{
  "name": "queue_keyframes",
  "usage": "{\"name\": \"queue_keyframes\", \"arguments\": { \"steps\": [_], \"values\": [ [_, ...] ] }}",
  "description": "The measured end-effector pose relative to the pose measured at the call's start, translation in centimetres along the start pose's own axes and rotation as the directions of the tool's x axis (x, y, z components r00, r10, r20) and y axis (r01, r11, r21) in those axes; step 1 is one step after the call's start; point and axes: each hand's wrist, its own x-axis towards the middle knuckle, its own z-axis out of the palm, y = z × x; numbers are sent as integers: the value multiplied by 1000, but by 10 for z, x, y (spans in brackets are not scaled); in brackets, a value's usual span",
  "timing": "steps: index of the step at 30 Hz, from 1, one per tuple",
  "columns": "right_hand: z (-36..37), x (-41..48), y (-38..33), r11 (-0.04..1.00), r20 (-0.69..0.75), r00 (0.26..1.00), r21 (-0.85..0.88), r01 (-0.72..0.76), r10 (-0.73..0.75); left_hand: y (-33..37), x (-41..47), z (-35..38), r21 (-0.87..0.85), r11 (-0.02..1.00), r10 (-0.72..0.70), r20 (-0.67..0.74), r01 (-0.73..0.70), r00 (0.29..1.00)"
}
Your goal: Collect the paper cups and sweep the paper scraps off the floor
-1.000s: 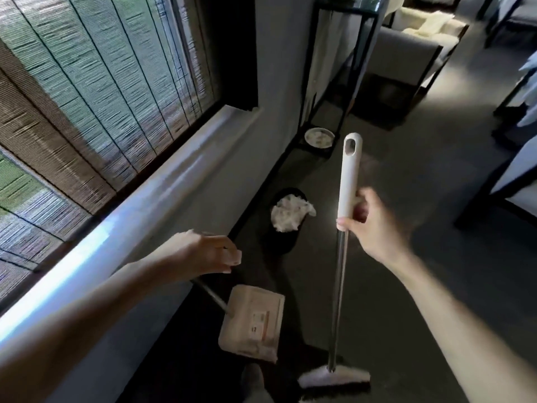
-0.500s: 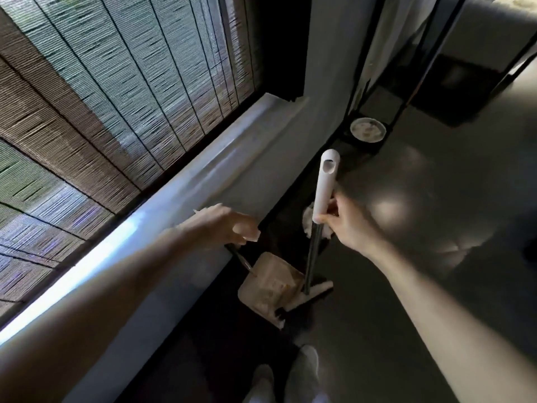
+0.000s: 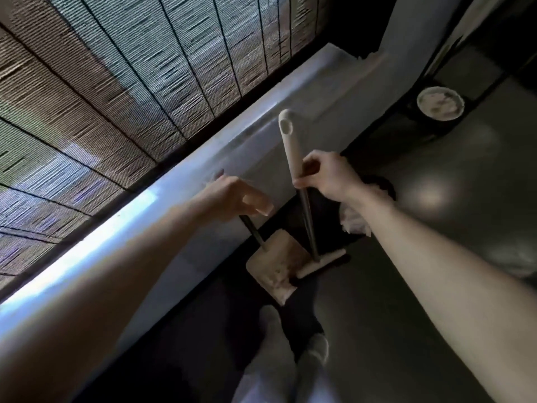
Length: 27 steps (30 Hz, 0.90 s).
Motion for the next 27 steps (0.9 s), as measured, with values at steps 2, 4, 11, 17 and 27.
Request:
{"name": "queue_keyframes", "arguments": {
  "steps": [2, 4, 11, 17, 27],
  "values": [
    [11, 19, -4, 1000, 21, 1000, 21, 4, -4, -12, 3, 4, 9, 1000, -8, -11, 9, 1000],
    [20, 35, -10, 1000, 46, 999, 7, 11, -12, -20, 5, 8, -3, 1000, 3, 3, -3, 1000],
    [41, 74, -25, 1000, 118, 993, 10, -17, 16, -32, 3, 14, -77, 996, -43, -72, 37, 997],
    [54, 93, -28, 997, 125, 991, 45, -61, 55, -44, -13, 12, -190, 980, -94, -186, 58, 978],
    [31, 87, -39, 996, 178, 983, 58, -66, 55, -31, -21, -5, -271, 961, -133, -318, 44, 939]
  ]
}}
